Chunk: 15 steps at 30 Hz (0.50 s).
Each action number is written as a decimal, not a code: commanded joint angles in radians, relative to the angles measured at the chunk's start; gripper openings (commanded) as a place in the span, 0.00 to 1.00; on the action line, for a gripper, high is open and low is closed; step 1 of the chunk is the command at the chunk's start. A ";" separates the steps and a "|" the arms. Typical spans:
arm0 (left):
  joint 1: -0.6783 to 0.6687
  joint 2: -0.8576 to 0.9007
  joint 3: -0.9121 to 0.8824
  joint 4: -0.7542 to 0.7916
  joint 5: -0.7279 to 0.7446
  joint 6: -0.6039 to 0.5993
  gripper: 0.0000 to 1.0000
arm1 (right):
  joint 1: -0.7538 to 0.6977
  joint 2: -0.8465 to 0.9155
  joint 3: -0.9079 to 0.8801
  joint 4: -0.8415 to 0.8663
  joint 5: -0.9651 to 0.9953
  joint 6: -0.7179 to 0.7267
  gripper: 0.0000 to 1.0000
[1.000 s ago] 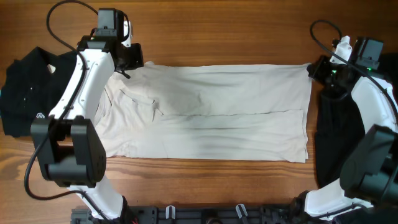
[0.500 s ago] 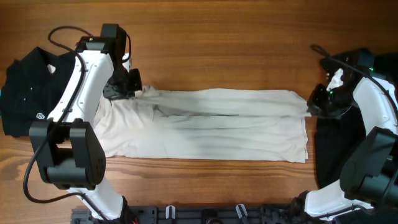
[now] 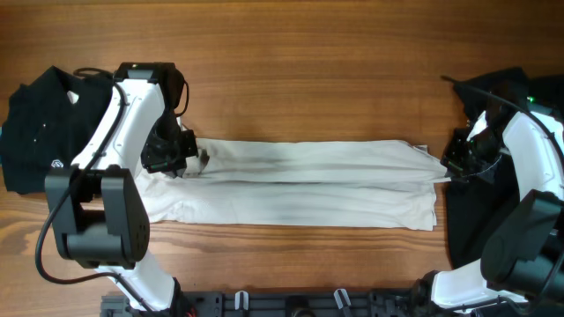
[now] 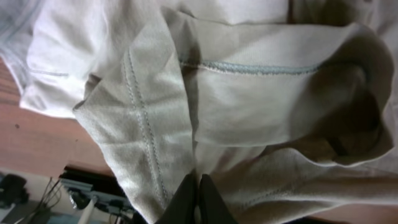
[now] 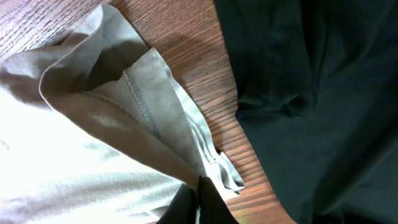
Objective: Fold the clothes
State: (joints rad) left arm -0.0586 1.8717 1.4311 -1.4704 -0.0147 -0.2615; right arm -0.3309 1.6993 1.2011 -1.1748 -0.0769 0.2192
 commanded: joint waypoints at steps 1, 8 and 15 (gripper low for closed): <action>0.006 -0.026 -0.008 -0.024 -0.048 -0.016 0.06 | -0.005 -0.019 0.001 -0.020 0.031 -0.010 0.06; 0.010 -0.026 -0.004 0.098 -0.050 -0.016 0.32 | -0.007 -0.019 0.002 0.001 0.020 -0.007 0.50; 0.070 -0.045 0.029 0.146 0.056 0.019 0.33 | -0.008 -0.055 0.005 0.057 -0.295 -0.194 0.52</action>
State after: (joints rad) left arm -0.0071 1.8641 1.4414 -1.3491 -0.0418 -0.2749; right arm -0.3332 1.6955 1.2011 -1.1469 -0.1768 0.1490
